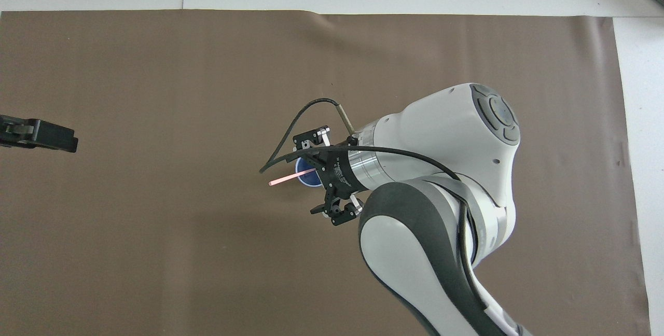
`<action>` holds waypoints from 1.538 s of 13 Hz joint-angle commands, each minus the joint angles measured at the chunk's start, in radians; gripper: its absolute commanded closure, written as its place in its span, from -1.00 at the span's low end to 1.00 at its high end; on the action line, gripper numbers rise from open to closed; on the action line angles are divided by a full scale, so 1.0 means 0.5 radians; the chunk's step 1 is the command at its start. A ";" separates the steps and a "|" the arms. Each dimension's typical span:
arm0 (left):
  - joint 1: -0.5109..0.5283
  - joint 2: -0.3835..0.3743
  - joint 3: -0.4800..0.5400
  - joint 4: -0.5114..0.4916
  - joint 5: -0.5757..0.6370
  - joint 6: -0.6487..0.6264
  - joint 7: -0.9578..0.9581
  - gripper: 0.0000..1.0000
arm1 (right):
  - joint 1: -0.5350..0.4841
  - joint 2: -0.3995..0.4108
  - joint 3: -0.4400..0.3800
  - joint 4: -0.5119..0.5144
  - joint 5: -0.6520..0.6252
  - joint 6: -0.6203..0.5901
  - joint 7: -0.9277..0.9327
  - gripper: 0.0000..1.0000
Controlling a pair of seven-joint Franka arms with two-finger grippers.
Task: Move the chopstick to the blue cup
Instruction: 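Open the right gripper to drop the chopstick and withdraw it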
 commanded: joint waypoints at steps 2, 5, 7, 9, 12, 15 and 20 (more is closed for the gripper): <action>0.007 -0.050 -0.005 -0.054 0.038 0.003 -0.022 -1.00 | -0.068 -0.169 0.001 0.000 -0.426 -0.165 -0.296 -1.00; 0.007 -0.050 -0.005 -0.054 0.038 0.003 -0.022 -1.00 | -0.228 -0.331 0.004 0.000 -0.760 -0.386 -0.798 -1.00; 0.007 -0.050 -0.005 -0.054 0.038 0.003 -0.022 -1.00 | -0.320 -0.393 0.001 0.000 -0.969 -0.435 -1.160 -1.00; 0.007 -0.050 -0.005 -0.054 0.038 0.003 -0.022 -1.00 | -0.394 -0.411 0.001 0.003 -1.186 -0.451 -1.471 -1.00; 0.007 -0.050 -0.005 -0.054 0.038 0.003 -0.022 -1.00 | -0.476 -0.433 0.001 0.009 -1.454 -0.451 -1.818 -1.00; 0.007 -0.050 -0.005 -0.054 0.038 0.003 -0.022 -1.00 | -0.715 -0.418 0.004 0.138 -1.421 -0.542 -2.128 -1.00; 0.007 -0.050 -0.005 -0.054 0.038 0.003 -0.022 -1.00 | -0.998 -0.357 -0.024 0.420 -1.219 -0.954 -2.159 -1.00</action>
